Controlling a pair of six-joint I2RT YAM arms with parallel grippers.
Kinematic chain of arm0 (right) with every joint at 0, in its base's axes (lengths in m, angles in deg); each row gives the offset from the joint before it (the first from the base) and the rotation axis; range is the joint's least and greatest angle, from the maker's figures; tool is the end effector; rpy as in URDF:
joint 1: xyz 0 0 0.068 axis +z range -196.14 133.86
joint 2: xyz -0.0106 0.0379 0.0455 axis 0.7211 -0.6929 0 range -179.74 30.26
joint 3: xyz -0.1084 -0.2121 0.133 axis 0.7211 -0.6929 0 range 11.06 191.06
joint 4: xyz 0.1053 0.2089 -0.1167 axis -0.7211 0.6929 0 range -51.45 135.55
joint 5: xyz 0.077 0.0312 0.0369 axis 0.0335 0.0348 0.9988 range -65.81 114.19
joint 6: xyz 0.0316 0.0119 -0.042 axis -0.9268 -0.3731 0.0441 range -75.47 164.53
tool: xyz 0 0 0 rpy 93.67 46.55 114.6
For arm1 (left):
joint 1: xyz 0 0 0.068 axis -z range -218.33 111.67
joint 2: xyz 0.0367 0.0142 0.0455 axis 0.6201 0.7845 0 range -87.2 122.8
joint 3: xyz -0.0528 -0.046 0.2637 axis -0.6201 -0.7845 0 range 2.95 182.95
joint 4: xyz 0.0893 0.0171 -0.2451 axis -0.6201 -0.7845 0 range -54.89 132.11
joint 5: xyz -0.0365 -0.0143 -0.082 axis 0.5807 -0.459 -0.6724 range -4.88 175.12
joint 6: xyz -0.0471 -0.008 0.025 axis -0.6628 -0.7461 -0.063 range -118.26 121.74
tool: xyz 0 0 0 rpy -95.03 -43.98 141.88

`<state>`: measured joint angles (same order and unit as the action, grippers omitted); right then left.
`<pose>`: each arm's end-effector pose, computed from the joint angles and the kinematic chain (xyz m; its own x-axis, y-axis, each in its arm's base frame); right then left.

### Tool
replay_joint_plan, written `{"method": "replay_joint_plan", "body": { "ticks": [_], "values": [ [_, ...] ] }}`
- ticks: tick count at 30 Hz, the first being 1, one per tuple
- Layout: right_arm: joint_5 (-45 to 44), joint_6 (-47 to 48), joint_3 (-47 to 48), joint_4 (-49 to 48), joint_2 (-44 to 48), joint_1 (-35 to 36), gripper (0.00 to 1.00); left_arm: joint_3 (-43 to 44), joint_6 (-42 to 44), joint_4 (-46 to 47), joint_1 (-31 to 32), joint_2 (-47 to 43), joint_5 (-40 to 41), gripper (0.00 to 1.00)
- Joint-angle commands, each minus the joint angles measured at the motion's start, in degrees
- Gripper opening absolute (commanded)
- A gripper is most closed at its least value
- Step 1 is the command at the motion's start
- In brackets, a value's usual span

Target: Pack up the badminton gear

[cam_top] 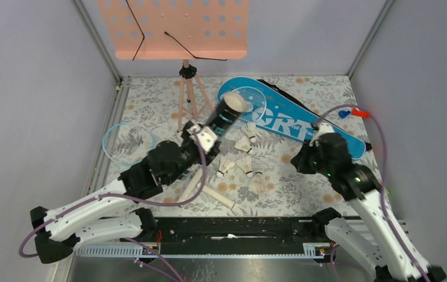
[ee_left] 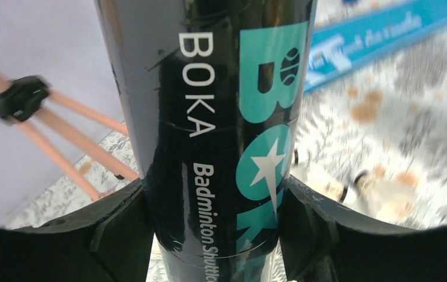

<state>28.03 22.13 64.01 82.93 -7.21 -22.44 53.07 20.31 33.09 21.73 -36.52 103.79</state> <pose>0.1147 0.0530 0.3444 -0.5824 0.1595 -0.7971 -0.2520 0.8968 0.3636 0.1119 -0.1715 0.3575 0.1326 0.3744 -0.9177 0.6551 0.6617 0.3646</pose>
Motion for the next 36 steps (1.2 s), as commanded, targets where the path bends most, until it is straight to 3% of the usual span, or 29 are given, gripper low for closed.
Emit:
{"method": "replay_joint_plan", "body": {
  "ticks": [1,5,10,12,14,17,20,22,27,33,36],
  "values": [
    [-11.87,-5.18,-9.16,-9.31,-9.69,0.19,0.00,0.30,-13.63,13.46,0.07,-7.83,9.81,0.12],
    [-13.66,-6.73,-14.42,-17.59,-17.74,0.12,0.02,-9.10,-17.30,18.70,0.07,-15.80,12.54,0.14],
    [-12.63,-8.97,-17.48,-24.29,-26.98,0.11,0.07,-14.12,-22.35,14.36,0.07,-25.13,12.14,0.16],
    [-12.47,-9.07,-17.08,-24.68,-29.26,0.11,0.22,-14.88,-23.08,12.09,0.07,-27.46,10.99,0.16],
    [-12.78,-8.75,-16.02,-23.71,-29.60,0.11,0.48,-15.28,-23.74,9.80,0.07,-29.11,10.93,0.16],
    [-12.94,-7.79,-14.11,-22.14,-26.77,0.11,0.68,-15.38,-23.95,6.88,0.08,-30.60,11.33,0.17],
    [-3.96,-4.12,-12.75,-26.15,-23.30,0.43,0.98,-15.77,-22.94,5.81,0.07,-31.66,10.65,0.17],
    [8.36,-1.15,-12.17,-32.63,-23.33,1.84,1.00,-16.15,-21.96,5.20,0.07,-32.31,8.75,0.17],
    [18.60,5.24,-3.58,-37.00,-34.57,9.00,1.00,-17.09,-20.67,4.78,0.07,-33.16,2.82,0.18],
    [21.02,10.07,9.12,-35.11,-51.16,12.94,0.99,-17.81,-19.80,4.04,0.07,-32.04,-1.36,0.20],
    [21.69,10.75,14.92,-31.44,-58.01,13.68,0.91,-17.79,-19.55,3.43,0.07,-31.25,-2.07,0.20]
  ]
}}
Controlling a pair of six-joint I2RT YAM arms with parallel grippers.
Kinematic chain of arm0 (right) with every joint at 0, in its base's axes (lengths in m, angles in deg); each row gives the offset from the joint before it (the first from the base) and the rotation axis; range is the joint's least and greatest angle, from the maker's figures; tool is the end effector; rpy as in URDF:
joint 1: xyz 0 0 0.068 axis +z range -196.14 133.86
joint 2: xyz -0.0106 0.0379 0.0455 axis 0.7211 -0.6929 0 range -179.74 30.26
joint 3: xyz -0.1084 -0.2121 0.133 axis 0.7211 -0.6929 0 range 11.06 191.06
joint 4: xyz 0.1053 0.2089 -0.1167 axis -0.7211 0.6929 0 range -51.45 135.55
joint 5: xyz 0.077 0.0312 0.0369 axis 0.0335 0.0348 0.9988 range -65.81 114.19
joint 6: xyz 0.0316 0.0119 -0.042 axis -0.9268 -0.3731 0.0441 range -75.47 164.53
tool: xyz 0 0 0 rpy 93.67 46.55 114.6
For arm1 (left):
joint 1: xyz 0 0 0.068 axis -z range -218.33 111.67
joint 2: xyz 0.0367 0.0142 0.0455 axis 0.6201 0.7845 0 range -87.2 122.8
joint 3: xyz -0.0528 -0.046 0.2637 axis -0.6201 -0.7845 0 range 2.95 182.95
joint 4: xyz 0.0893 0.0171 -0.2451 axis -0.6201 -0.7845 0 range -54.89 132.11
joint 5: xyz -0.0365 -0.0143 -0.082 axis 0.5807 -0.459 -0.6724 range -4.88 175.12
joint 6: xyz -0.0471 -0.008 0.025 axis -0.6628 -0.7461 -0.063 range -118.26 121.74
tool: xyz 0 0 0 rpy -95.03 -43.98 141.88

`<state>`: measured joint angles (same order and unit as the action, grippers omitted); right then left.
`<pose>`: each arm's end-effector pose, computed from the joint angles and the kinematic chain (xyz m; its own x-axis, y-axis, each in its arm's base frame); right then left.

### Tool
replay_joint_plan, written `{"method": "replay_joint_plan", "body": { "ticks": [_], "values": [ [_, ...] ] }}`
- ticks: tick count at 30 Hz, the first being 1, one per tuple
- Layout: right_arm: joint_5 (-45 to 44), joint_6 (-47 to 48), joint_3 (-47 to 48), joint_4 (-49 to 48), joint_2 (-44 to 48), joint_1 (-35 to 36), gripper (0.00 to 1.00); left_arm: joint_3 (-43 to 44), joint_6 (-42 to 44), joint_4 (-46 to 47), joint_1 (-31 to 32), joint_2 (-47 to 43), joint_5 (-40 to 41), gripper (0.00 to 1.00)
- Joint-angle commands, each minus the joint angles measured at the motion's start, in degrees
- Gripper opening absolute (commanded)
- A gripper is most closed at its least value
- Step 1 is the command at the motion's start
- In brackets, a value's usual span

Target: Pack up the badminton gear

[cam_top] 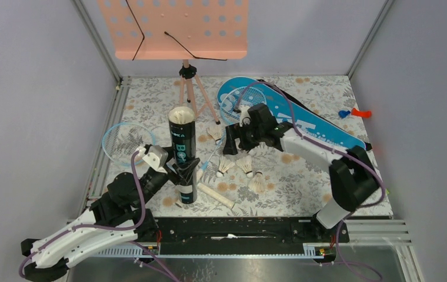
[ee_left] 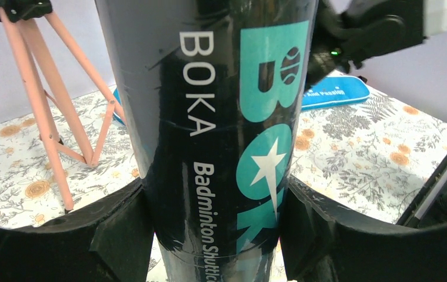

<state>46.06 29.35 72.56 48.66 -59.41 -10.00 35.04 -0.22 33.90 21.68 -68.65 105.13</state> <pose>0.2721 0.2152 0.2485 -0.6879 -0.2016 -0.6972 -0.6253 0.6524 0.4283 0.0609 -0.0812 0.3233 0.0245 -0.1066 -0.9940 0.6445 0.7617 -0.0658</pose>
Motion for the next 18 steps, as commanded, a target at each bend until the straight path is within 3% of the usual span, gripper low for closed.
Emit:
{"method": "replay_joint_plan", "body": {
  "ticks": [1,8,14,16,18],
  "values": [
    [4.36,3.59,7.26,3.09,-7.54,1.37,0.88,0.25,1.05,2.63,0.11,1.12,-3.69,0.20],
    [8.52,4.30,10.36,3.20,-14.65,2.99,0.67,-0.33,1.52,3.11,0.13,2.13,-5.48,0.20],
    [8.90,2.47,9.83,2.59,-17.57,3.76,0.58,-0.28,1.52,3.13,0.11,3.00,-5.73,0.20],
    [9.51,2.34,9.49,2.40,-17.73,3.73,0.48,-0.28,2.18,3.04,0.13,3.11,-6.12,0.20],
    [10.06,2.10,9.25,2.41,-17.34,3.77,0.23,-0.29,2.82,3.09,0.11,3.24,-6.35,0.20]
  ]
}}
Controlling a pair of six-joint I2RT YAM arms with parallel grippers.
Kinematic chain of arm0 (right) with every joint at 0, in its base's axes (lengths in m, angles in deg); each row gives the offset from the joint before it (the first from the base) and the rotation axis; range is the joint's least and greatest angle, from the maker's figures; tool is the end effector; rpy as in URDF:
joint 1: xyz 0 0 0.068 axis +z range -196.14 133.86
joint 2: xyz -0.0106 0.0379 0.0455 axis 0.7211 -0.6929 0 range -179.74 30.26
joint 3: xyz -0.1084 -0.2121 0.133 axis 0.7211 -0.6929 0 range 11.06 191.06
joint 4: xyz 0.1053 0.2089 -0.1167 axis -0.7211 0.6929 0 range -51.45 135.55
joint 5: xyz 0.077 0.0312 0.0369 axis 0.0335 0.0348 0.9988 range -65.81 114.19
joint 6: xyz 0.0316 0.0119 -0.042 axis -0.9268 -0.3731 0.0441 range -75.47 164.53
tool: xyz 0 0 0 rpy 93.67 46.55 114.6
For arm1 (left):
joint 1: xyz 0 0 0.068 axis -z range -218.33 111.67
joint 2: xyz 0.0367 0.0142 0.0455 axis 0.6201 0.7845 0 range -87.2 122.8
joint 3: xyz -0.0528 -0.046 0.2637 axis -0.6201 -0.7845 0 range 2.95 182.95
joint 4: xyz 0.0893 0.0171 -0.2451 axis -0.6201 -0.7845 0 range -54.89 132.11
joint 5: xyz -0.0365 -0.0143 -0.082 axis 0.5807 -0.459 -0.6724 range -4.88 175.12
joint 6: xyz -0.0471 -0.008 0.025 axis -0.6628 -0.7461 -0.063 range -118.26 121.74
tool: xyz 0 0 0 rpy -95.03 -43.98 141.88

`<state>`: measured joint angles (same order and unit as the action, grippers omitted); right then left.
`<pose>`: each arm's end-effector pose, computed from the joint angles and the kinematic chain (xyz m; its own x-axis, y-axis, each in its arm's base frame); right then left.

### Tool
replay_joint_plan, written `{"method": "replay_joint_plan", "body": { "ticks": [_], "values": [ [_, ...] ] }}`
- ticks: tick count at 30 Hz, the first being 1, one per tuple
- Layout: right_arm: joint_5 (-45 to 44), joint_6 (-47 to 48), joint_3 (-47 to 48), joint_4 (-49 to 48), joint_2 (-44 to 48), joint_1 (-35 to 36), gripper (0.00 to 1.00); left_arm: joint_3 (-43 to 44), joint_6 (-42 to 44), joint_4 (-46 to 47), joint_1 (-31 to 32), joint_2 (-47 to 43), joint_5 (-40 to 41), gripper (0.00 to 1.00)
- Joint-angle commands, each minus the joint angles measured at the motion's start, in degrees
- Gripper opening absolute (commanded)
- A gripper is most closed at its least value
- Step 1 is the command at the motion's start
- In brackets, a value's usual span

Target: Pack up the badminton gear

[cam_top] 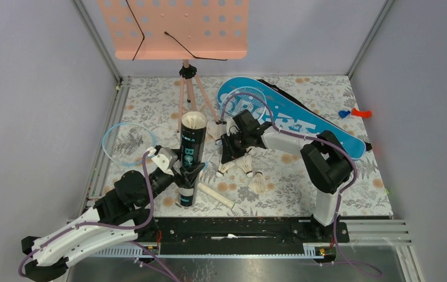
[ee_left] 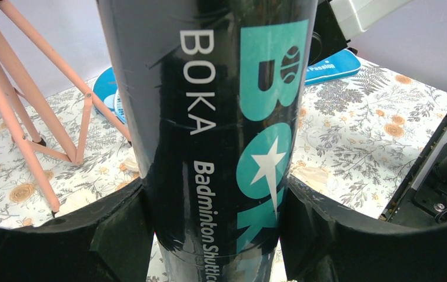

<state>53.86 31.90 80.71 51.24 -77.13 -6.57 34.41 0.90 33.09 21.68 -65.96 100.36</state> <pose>0.2941 0.2660 0.1821 -0.7539 -0.3767 -0.5382 -0.6475 0.5648 0.5117 0.0644 -0.0929 0.3140 0.0003 -0.0286 -0.9996 0.7042 0.7097 -0.0201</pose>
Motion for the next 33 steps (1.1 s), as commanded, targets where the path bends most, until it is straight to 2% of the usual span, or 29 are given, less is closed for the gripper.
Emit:
{"method": "replay_joint_plan", "body": {
  "ticks": [1,2,3,7,10,16,20,24,27,33],
  "values": [
    [2.69,-0.78,0.80,-0.27,1.22,0.33,0.13,0.35,1.84,3.85,0.13,0.53,-1.74,0.20],
    [3.14,-1.40,0.32,-0.84,2.41,0.39,0.04,0.34,1.93,3.78,0.11,0.54,-1.83,0.20],
    [3.53,-1.74,-0.21,-1.32,4.14,0.46,0.00,0.31,2.03,3.76,0.11,0.51,-1.99,0.20],
    [2.67,-1.88,-2.59,-0.27,14.90,0.48,0.00,0.35,2.69,3.81,0.11,0.72,-2.72,0.20],
    [0.12,0.20,-5.31,1.53,28.07,0.50,0.00,1.01,4.80,4.13,0.11,1.72,-4.83,0.20],
    [-17.61,3.82,-8.85,8.03,54.52,0.51,0.00,3.31,11.39,7.38,0.11,9.22,-12.69,0.21],
    [-23.10,6.75,-6.32,13.28,66.49,0.50,0.00,6.93,14.26,7.68,0.11,17.57,-19.05,0.21],
    [-29.08,8.94,-3.27,19.39,70.98,0.43,0.00,9.42,15.87,8.22,0.11,24.88,-21.69,0.20],
    [-27.36,8.86,-3.47,20.32,71.62,0.48,0.00,11.23,16.12,6.93,0.11,28.18,-22.82,0.20],
    [-21.29,8.32,-2.18,21.28,67.12,0.50,0.00,11.13,16.84,6.36,0.11,30.01,-26.40,0.20]
  ]
}}
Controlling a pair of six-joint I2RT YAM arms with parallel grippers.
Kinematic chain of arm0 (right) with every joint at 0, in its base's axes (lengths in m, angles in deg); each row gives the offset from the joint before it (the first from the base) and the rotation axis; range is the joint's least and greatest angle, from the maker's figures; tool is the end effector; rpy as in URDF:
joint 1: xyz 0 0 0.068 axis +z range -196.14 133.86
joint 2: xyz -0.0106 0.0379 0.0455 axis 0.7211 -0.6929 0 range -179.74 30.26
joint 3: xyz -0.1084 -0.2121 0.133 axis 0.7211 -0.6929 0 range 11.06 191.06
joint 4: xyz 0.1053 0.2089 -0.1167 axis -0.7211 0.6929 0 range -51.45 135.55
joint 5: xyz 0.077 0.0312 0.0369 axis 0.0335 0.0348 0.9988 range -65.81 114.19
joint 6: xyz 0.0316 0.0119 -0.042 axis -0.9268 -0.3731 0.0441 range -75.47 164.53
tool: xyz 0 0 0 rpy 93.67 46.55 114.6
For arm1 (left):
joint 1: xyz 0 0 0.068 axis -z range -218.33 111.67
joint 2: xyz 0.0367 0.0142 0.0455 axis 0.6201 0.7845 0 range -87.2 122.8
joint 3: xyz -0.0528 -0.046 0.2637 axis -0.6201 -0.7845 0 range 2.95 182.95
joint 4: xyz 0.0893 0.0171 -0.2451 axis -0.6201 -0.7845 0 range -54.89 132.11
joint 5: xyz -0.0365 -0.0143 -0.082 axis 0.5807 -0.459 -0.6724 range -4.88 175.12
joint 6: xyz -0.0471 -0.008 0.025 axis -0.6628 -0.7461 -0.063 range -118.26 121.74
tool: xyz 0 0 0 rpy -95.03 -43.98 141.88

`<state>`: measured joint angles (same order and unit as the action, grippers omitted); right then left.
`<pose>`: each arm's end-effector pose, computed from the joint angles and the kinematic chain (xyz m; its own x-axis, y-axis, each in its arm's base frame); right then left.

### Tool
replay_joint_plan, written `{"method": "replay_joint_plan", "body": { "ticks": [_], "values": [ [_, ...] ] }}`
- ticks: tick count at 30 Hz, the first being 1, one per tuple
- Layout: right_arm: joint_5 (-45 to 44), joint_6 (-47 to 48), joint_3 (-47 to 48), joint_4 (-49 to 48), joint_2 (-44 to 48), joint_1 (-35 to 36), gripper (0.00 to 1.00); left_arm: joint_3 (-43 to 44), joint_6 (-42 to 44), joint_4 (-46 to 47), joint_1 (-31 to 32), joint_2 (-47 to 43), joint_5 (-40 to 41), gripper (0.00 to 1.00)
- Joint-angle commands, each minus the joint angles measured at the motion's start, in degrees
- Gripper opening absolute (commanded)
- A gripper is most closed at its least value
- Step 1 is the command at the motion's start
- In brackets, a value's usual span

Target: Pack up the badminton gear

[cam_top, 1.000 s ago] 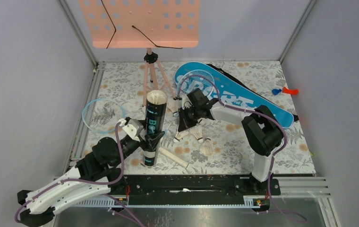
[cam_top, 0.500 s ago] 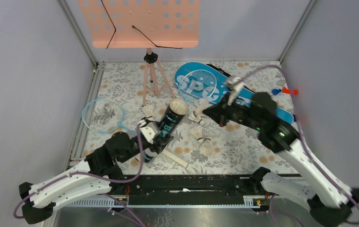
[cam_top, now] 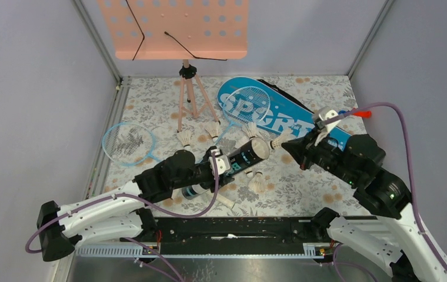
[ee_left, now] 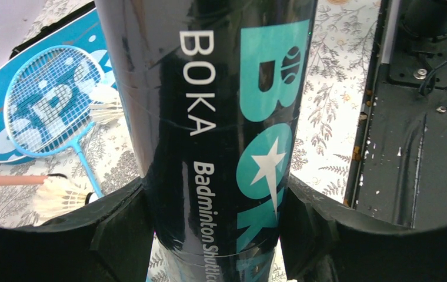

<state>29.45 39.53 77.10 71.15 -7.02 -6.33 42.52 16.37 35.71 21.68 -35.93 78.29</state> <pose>0.0785 0.0698 0.4365 -0.1129 0.0188 -0.9934 -0.7008 0.7073 0.0930 0.1017 -0.1847 0.2947 0.0813 0.3609 -0.9290 0.9259 0.3177 0.2045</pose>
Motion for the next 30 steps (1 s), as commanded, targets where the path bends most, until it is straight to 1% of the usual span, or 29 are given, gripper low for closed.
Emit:
{"method": "replay_joint_plan", "body": {
  "ticks": [1,4,8,10,13,17,20,26,30],
  "values": [
    [4.73,0.61,1.55,0.84,-3.26,0.27,0.00,3.00,1.36,3.54,0.15,0.14,-4.50,0.20],
    [3.93,0.25,1.29,0.14,-2.51,0.27,0.00,2.65,1.60,2.96,0.11,0.37,-4.74,0.20],
    [-2.98,0.20,2.01,1.97,-0.12,0.26,0.00,2.23,1.80,2.50,0.11,0.39,-4.61,0.20],
    [-3.63,0.40,2.92,2.89,1.11,0.25,0.00,2.09,2.01,2.42,0.11,0.48,-4.62,0.20],
    [-0.18,-0.35,3.93,3.05,2.44,0.27,0.00,2.21,2.22,2.34,0.11,0.90,-4.65,0.20],
    [7.37,-2.19,4.14,1.41,2.08,0.19,0.00,2.56,2.84,1.91,0.11,1.73,-5.98,0.20],
    [13.00,-3.52,3.92,0.38,-0.01,0.18,0.00,2.70,3.46,1.47,0.15,2.27,-7.20,0.20],
    [17.78,-5.86,2.81,1.47,-5.42,0.27,0.00,2.29,3.18,2.47,0.11,2.31,-8.16,0.20],
    [21.77,-8.36,0.91,0.15,-8.06,0.27,0.00,1.45,3.60,3.32,0.11,1.83,-8.87,0.20]
  ]
}}
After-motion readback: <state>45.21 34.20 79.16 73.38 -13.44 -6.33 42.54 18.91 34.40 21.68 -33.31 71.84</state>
